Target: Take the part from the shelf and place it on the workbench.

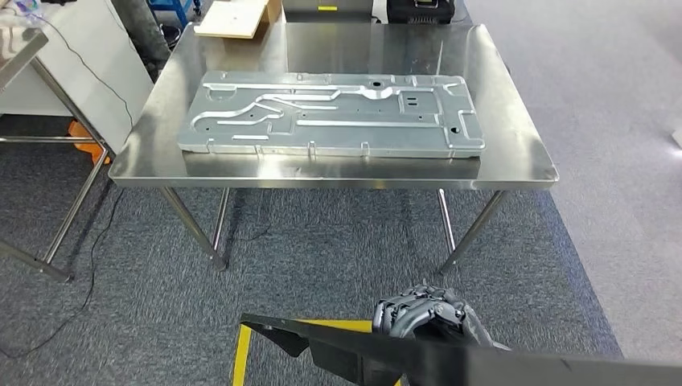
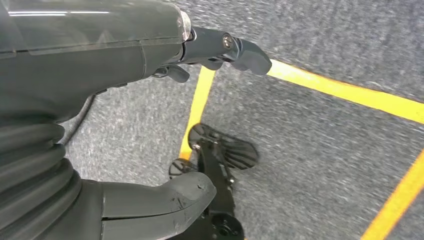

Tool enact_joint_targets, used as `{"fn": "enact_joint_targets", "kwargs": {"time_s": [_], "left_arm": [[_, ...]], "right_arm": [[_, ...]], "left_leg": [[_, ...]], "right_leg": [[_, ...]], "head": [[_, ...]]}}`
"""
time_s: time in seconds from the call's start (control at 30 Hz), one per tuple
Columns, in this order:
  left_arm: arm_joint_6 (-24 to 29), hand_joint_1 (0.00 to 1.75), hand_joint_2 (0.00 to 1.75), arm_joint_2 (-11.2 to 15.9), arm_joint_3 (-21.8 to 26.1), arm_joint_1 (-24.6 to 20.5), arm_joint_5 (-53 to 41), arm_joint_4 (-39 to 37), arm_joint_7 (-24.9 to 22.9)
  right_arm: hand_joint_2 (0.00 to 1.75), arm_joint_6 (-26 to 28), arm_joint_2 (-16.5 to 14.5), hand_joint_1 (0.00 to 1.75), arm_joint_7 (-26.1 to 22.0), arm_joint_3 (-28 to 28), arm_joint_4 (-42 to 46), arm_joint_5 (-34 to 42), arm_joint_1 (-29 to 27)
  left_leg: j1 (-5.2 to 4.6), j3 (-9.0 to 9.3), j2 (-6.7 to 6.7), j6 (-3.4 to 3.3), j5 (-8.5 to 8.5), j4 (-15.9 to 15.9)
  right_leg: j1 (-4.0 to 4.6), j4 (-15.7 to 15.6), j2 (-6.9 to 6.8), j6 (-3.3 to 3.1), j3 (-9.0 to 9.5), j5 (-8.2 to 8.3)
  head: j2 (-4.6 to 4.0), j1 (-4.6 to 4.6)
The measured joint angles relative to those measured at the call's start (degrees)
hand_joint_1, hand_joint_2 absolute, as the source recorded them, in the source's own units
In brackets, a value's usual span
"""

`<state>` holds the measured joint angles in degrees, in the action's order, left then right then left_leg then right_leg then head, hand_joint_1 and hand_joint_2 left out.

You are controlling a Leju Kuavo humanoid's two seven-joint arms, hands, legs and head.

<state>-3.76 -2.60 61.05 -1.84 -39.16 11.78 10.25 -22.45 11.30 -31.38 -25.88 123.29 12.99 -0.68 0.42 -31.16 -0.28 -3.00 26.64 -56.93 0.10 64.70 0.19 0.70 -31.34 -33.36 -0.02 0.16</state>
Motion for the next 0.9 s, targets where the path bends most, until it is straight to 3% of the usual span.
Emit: {"fn": "enact_joint_targets", "kwargs": {"time_s": [0.07, 0.1, 0.13, 0.23, 0.3, 0.43, 0.5, 0.57, 0.6, 0.63, 0.67, 0.73, 0.8, 0.87, 0.9], "left_arm": [[-0.1, 0.00, 1.75, 0.0, 0.1, -0.1, -0.1, 0.0, 0.0], [-0.1, 0.00, 1.75, 0.0, 0.1, -0.1, -0.1, 0.0, 0.0], [-0.1, 0.00, 1.75, 0.0, 0.1, 0.0, -0.1, 0.0, 0.0], [-0.3, 0.00, 1.75, 0.0, 0.2, 0.0, -0.1, 0.0, 0.0], [-0.4, 0.00, 1.75, 0.1, 0.5, 0.0, 0.0, 0.0, -0.1], [-0.8, 0.00, 1.75, 0.4, 1.0, -0.2, 0.0, 0.0, -0.3], [-0.8, 0.00, 1.75, 0.6, 1.0, -0.3, 0.0, 0.0, -0.4], [-0.9, 0.00, 1.75, 0.8, 1.1, -0.3, 0.1, 0.0, -0.5], [-0.9, 0.00, 1.75, 0.9, 1.1, -0.2, 0.0, 0.0, -0.6], [-0.9, 0.00, 1.75, 1.0, 1.1, -0.1, 0.0, 0.0, -0.6], [-0.9, 0.00, 1.75, 1.1, 1.1, 0.0, 0.0, 0.0, -0.7], [-0.9, 0.00, 1.75, 1.2, 1.1, 0.1, 0.0, 0.0, -0.8], [-0.9, 0.00, 1.75, 1.4, 1.1, 0.0, 0.0, 0.0, -0.8], [-0.9, 0.00, 1.75, 1.5, 1.2, 0.1, 0.0, 0.0, -0.8], [-0.9, 0.00, 1.75, 1.6, 1.2, 0.2, -0.1, 0.0, -0.8]], "right_arm": [[1.75, 0.1, 0.0, 1.75, -0.1, 0.0, 0.1, -0.1, -0.1], [1.75, 0.1, 0.0, 1.75, -0.1, 0.0, 0.1, -0.1, -0.2], [1.75, 0.1, 0.0, 1.75, -0.1, -0.1, 0.1, -0.2, -0.3], [1.75, 0.6, 0.0, 1.75, -0.2, -0.2, 0.2, -0.7, -0.3], [1.75, 0.9, 0.0, 1.75, 0.0, -0.4, 0.4, -1.2, -0.3], [1.75, 1.4, 0.0, 1.75, 0.4, -1.2, 0.7, -2.0, -0.2], [1.75, 1.8, -0.1, 1.75, 0.4, -1.7, 1.0, -2.1, -0.2], [1.75, 1.9, -0.1, 1.75, 0.4, -1.9, 1.1, -2.1, -0.2], [1.75, 2.0, -0.1, 1.75, 0.4, -2.0, 1.1, -2.1, -0.2], [1.75, 2.0, -0.1, 1.75, 0.4, -2.1, 1.1, -2.1, -0.2], [1.75, 2.0, -0.1, 1.75, 0.4, -2.2, 1.1, -2.1, -0.2], [1.75, 2.0, -0.1, 1.75, 0.4, -2.4, 1.1, -2.1, -0.2], [1.75, 2.0, -0.1, 1.75, 0.4, -2.5, 1.1, -2.2, -0.2], [1.75, 2.0, -0.1, 1.75, 0.4, -2.6, 1.1, -2.0, -0.2], [1.75, 2.1, -0.1, 1.75, 0.3, -2.6, 1.1, -1.9, -0.2]], "left_leg": [[0.04, 0.43, -0.02, -0.21, 0.56, 0.0], [0.08, 0.79, -0.05, -0.15, 0.93, 0.0], [0.13, 1.29, -0.08, -0.02, 1.36, 0.0], [0.30, 3.46, -0.18, 0.71, 2.98, -0.1], [0.31, 4.08, -0.20, 1.51, 3.91, 0.0], [0.32, 4.99, -0.07, 3.03, 4.95, -1.3], [0.51, 2.64, -0.03, 3.36, 7.10, -6.0], [0.54, -1.98, -0.03, 3.59, 9.92, -13.1], [0.55, -3.98, -0.03, 3.71, 10.50, -15.4], [0.56, -5.12, -0.03, 3.81, 9.84, -15.8], [0.56, -5.30, -0.02, 3.82, 7.90, -14.2], [0.48, -3.55, 0.00, 3.38, 2.19, -7.2], [0.08, -2.26, 0.04, 2.74, 0.52, -2.4], [-0.19, -2.07, -0.03, 2.05, 0.90, -1.3], [-0.11, -1.59, -0.10, 1.65, 0.23, -1.1]], "right_leg": [[-0.41, 7.0, 0.00, 0.62, -4.95, -2.56], [-0.68, 8.8, -0.02, 0.87, -6.82, -2.63], [-0.94, 8.7, -0.05, 1.09, -7.71, -1.45], [-1.35, -0.5, -0.19, 1.19, -5.72, 6.08], [-1.05, -4.7, -0.28, 0.47, -4.56, 7.54], [-0.99, -6.0, -0.17, -1.34, -3.04, 7.33], [-1.08, -6.5, -0.27, -2.01, -1.89, 6.95], [-0.96, -6.6, -0.31, -2.40, -1.27, 6.37], [-0.91, -6.6, -0.25, -2.43, -0.93, 6.01], [-0.88, -6.6, -0.17, -2.40, -0.47, 5.61], [-0.86, -6.6, -0.10, -2.32, 0.13, 5.18], [-0.86, -6.7, -0.06, -2.02, 1.58, 4.30], [-0.80, -6.9, 0.00, -1.44, 2.32, 3.67], [-0.67, -6.6, 0.08, -0.69, 2.55, 3.61], [-0.59, -6.2, 0.07, -0.36, 2.61, 3.55]], "head": [[0.00, -0.01], [0.00, -0.01], [0.00, -0.01], [0.00, 0.00], [0.00, 0.03], [0.00, -0.01], [0.00, -0.01], [0.00, -0.02], [0.00, -0.02], [0.00, -0.02], [0.00, -0.02], [0.00, -0.01], [0.00, -0.01], [0.00, -0.02], [0.00, -0.03]]}}
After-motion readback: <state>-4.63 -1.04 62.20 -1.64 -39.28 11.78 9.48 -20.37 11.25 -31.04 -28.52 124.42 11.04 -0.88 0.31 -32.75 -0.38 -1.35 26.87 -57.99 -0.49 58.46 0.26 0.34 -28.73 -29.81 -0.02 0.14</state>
